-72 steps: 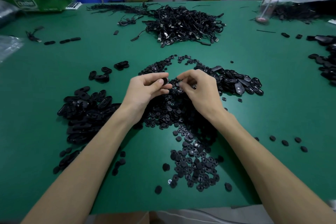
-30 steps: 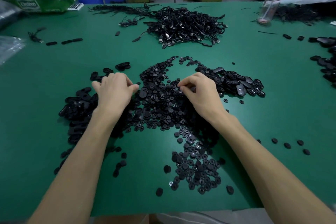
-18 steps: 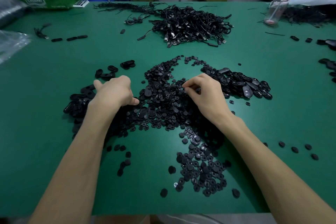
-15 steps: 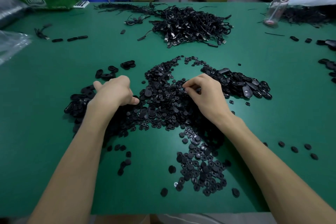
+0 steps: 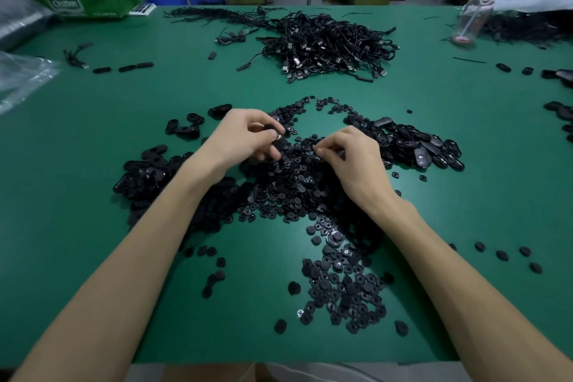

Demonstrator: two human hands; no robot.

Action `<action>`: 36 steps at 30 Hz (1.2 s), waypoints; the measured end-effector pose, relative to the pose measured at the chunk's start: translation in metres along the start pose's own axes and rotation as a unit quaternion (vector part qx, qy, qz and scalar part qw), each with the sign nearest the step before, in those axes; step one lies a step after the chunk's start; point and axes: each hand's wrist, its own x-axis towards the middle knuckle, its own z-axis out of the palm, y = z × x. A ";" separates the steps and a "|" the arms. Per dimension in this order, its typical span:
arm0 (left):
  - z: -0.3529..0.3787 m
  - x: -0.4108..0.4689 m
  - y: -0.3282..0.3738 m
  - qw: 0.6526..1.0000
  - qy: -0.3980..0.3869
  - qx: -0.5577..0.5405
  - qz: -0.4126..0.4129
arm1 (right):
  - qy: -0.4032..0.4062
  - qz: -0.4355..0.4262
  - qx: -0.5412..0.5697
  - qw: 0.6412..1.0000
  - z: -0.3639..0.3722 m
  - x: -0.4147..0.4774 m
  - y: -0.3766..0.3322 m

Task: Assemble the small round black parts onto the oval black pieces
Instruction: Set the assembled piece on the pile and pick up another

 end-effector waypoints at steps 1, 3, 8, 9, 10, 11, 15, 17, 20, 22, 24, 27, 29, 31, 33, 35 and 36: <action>0.001 0.002 -0.003 1.000 0.018 0.021 0.004 | -0.003 -0.003 -0.001 1.000 0.000 0.000 0.001; -0.001 0.004 -0.010 0.995 0.066 0.068 0.004 | -0.008 -0.008 -0.004 1.000 0.000 0.000 0.003; -0.025 0.001 -0.030 0.976 0.122 0.176 -0.033 | -0.011 -0.020 -0.012 1.000 0.004 0.001 0.005; -0.030 -0.002 -0.034 0.971 0.127 0.198 -0.041 | -0.010 -0.021 -0.013 1.000 0.004 0.001 0.006; -0.034 -0.005 -0.039 0.965 0.134 0.220 -0.044 | -0.010 -0.023 -0.014 1.000 0.004 0.001 0.006; -0.037 -0.009 -0.043 0.959 0.144 0.241 -0.045 | -0.009 -0.025 -0.016 1.000 0.004 0.001 0.006; -0.054 -0.026 -0.059 0.924 0.158 0.341 -0.072 | -0.005 -0.032 -0.024 0.999 0.006 0.000 0.008; -0.060 -0.036 -0.066 0.914 0.171 0.354 -0.095 | -0.004 -0.036 -0.029 0.999 0.007 0.000 0.010; -0.052 -0.053 -0.077 0.923 0.166 0.335 -0.086 | -0.010 -0.043 -0.039 0.998 0.010 -0.001 0.012; -0.040 -0.062 -0.085 0.923 0.163 0.346 -0.051 | -0.020 -0.048 -0.052 0.997 0.012 -0.001 0.011; -0.035 -0.065 -0.089 0.927 0.178 0.330 -0.023 | -0.023 -0.056 -0.065 0.996 0.014 -0.003 0.010; -0.034 -0.064 -0.090 0.930 0.191 0.313 -0.008 | -0.017 -0.066 -0.082 0.994 0.013 -0.005 0.008; -0.034 -0.066 -0.089 0.930 0.203 0.306 0.001 | -0.015 -0.072 -0.096 0.993 0.013 -0.007 0.006; -0.029 -0.068 -0.087 0.921 0.212 0.327 0.006 | -0.017 -0.072 -0.117 0.990 0.013 -0.009 0.003; -0.023 -0.070 -0.083 0.908 0.213 0.360 0.008 | -0.018 -0.079 -0.134 0.988 0.014 -0.013 -0.002; -0.020 -0.072 -0.079 0.904 0.208 0.375 0.006 | -0.021 -0.078 -0.143 0.986 0.014 -0.016 -0.005; -0.019 -0.074 -0.078 0.902 0.206 0.379 0.005 | -0.023 -0.075 -0.146 0.986 0.014 -0.018 -0.006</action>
